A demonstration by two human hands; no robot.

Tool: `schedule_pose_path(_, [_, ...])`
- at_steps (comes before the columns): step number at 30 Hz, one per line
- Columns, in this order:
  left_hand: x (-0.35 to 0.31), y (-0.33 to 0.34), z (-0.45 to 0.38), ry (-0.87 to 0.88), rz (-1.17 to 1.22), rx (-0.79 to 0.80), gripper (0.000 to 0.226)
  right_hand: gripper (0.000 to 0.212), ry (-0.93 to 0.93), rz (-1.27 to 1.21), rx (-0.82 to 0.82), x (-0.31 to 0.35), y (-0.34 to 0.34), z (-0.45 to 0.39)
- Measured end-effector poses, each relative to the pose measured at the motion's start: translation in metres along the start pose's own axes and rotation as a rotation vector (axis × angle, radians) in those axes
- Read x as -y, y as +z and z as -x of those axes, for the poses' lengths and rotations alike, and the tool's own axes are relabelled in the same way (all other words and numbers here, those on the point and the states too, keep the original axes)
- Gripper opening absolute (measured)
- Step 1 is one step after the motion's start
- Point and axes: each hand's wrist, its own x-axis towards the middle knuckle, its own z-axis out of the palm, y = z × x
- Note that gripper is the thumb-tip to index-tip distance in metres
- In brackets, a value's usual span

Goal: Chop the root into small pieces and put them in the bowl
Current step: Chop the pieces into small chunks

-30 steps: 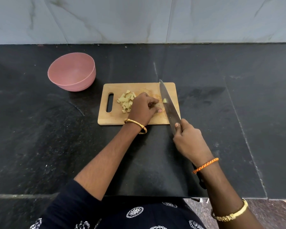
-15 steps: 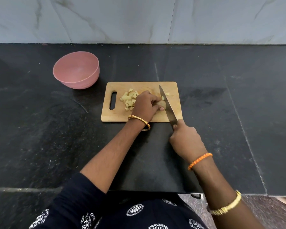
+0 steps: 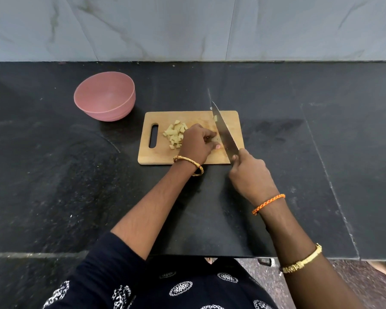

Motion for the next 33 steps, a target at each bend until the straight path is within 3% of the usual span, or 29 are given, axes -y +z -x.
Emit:
schedule_pose_path(13, [0.002,0.002,-0.001,0.002,-0.001,-0.005,0.037,0.027,-0.012,-0.034,0.029,-0.003,-0.001,-0.007])
schedule_pose_path(21, [0.002,0.002,-0.001,0.04,-0.04,-0.002,0.037,0.017,0.018,0.11,-0.011,0.005,0.003,-0.005])
schedule_pose_path(33, [0.0,0.001,0.001,0.008,-0.007,-0.024,0.035,0.018,0.052,0.124,0.098,-0.005,0.008,0.01])
